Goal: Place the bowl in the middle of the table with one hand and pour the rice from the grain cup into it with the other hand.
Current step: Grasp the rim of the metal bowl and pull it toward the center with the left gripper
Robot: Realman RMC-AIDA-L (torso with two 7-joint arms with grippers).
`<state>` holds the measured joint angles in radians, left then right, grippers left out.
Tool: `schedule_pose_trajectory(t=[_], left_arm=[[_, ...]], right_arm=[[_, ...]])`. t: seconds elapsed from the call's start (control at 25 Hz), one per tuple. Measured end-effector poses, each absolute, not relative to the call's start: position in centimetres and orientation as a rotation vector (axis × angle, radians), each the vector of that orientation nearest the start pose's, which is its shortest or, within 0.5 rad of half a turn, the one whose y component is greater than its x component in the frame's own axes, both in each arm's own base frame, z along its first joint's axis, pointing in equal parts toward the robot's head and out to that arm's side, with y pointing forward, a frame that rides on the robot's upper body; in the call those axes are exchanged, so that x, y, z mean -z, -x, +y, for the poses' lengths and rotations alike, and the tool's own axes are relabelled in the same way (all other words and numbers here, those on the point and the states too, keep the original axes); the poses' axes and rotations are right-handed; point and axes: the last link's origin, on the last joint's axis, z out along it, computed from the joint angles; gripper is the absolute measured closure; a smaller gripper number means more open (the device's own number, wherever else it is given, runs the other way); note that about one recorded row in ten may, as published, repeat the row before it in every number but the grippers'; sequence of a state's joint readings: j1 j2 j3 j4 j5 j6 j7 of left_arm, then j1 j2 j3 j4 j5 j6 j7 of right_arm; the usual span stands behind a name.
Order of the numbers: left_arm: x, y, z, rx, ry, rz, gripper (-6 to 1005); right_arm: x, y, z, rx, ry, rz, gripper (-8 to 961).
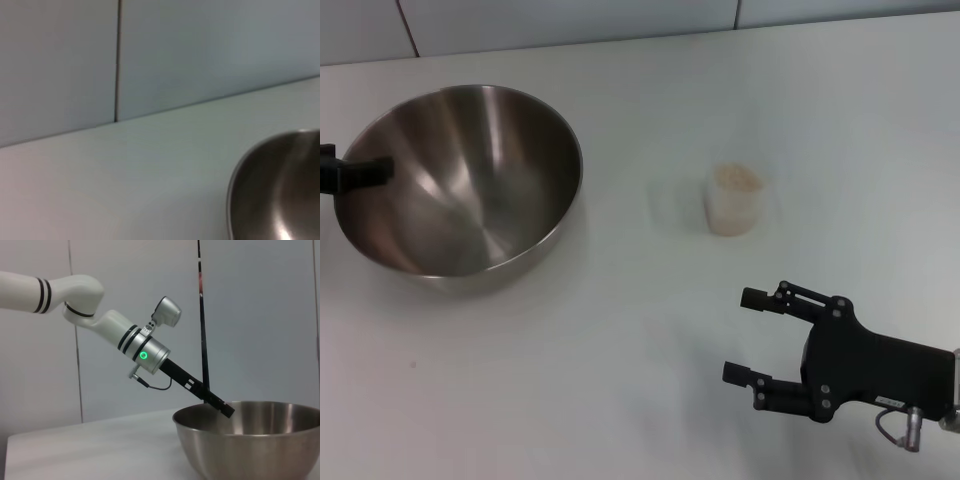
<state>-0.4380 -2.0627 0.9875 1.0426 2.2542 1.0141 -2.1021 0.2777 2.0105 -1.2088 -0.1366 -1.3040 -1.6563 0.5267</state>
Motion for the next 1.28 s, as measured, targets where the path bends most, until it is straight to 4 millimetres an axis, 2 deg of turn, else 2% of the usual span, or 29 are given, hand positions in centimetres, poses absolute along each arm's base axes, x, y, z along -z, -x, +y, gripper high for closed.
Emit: schedule_pose_trajectory(t=[0.2,0.68,0.84,1.28], left_arm=[[-4.5,29.5,38.6,0.145,2.205,-1.013,149],[-4.8,29.5,38.6,0.153,2.200,-1.021,314],[-4.6,29.2,38.8,0.161,2.209,-1.022,512],[-4.2,28.0,39.4,0.182,2.273,-1.047,812]], right_arm=[[4.7,-31.5,20.3,-0.969,2.561,0.282,213],[4.8,-31.5,20.3,-0.968,2.563,0.283,223],[4.8,-31.5,20.3,-0.968,2.565,0.284,226],[4.9,-31.5,20.2,-0.965,2.578,0.298,235]])
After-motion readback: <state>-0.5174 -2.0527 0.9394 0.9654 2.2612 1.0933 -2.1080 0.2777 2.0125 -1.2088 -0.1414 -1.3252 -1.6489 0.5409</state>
